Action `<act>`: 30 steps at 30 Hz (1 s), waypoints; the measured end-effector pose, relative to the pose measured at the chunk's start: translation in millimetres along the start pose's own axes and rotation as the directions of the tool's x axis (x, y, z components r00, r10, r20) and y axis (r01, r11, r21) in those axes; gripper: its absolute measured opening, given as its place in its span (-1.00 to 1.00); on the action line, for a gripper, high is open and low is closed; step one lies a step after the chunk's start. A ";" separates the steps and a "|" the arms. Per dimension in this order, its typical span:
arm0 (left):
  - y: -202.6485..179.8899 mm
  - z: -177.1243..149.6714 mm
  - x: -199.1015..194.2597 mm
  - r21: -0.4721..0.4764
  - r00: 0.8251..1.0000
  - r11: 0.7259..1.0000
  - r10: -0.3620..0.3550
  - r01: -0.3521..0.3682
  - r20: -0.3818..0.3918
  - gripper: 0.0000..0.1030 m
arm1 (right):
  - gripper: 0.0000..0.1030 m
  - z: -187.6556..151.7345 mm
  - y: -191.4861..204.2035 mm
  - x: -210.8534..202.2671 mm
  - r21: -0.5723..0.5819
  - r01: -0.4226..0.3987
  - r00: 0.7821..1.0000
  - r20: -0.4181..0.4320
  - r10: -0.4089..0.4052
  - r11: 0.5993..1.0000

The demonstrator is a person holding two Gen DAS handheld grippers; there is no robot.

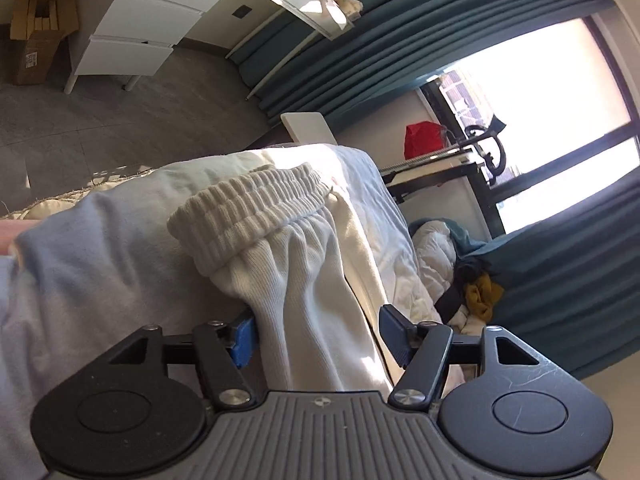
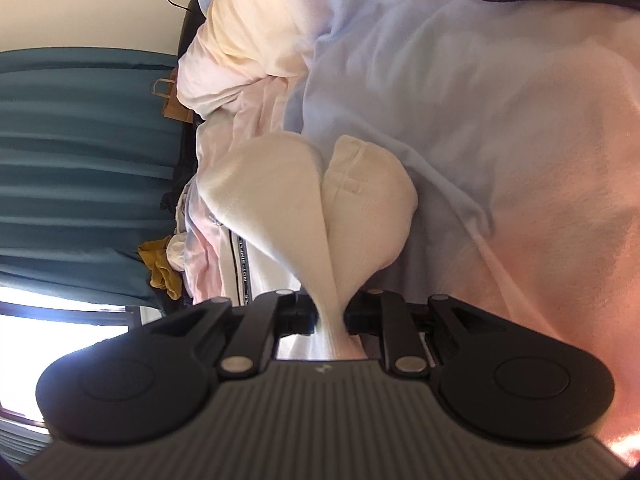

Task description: Fold clothes

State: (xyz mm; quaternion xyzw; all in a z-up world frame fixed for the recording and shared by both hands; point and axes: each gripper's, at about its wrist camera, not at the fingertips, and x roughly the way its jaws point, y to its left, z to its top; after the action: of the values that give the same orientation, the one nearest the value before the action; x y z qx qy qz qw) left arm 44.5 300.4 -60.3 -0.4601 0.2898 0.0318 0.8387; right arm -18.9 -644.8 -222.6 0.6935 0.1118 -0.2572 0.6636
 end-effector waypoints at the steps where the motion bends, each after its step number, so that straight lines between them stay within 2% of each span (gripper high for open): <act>1: -4.5 -5.4 -5.9 0.027 1.000 1.000 0.004 -0.004 -0.009 0.37 | -0.62 1.8 -3.1 1.6 0.011 -0.001 1.000 -0.007 0.001 1.000; 2: -8.2 -12.5 -13.0 0.051 1.000 0.999 0.007 -0.006 -0.016 0.39 | -0.60 3.9 -6.8 3.3 0.025 -0.006 1.000 -0.013 0.006 1.000; 4: -15.7 -26.5 -27.2 0.100 0.999 0.995 0.013 -0.009 -0.030 0.48 | -0.39 9.0 -13.5 7.9 0.047 -0.018 0.999 -0.029 0.020 0.999; 5: -21.6 -34.3 -32.4 0.133 0.999 0.991 0.018 -0.012 -0.041 0.48 | -0.35 12.0 -15.7 10.9 0.054 -0.027 0.999 -0.040 0.029 0.998; 10: -56.0 -67.6 -25.8 0.221 0.992 0.974 -0.017 0.044 -0.125 0.48 | -0.34 18.8 -15.4 14.7 0.041 -0.068 0.997 -0.045 0.070 0.997; 14: -99.4 -97.9 -0.6 0.322 0.989 0.943 -0.047 0.090 -0.139 0.48 | -0.34 20.7 -7.4 14.5 -0.023 -0.063 0.997 -0.038 0.062 0.998; 16: -123.7 -119.0 21.8 0.408 0.986 0.906 -0.050 0.111 -0.159 0.48 | -0.34 21.4 -5.5 14.5 -0.042 -0.059 0.998 -0.033 0.058 0.997; 20: -161.0 -166.1 70.3 0.574 0.975 0.806 -0.015 0.143 -0.221 0.46 | -0.35 22.7 -4.7 16.0 -0.058 -0.061 0.998 -0.022 0.060 0.996; 24: -182.2 -206.2 108.4 0.670 0.964 0.724 0.025 0.164 -0.264 0.43 | -0.39 23.6 -5.8 17.4 -0.064 -0.067 0.998 -0.002 0.067 0.996; 27: -189.0 -228.6 129.2 0.736 0.965 0.656 0.047 0.166 -0.259 0.43 | -0.51 22.2 -3.5 15.3 -0.074 -0.061 0.998 0.016 0.062 0.995; 30: -179.9 -227.7 153.9 0.748 0.965 0.647 0.075 0.145 -0.252 0.42 | -0.58 20.0 2.1 10.3 -0.107 -0.055 0.998 0.031 0.058 0.993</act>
State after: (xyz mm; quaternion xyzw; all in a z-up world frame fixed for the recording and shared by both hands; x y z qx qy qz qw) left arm 125.8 -15.6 -97.2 -0.0712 0.3748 -0.1699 0.9086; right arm -13.3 -666.4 -225.7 0.6557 0.0945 -0.2436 0.7084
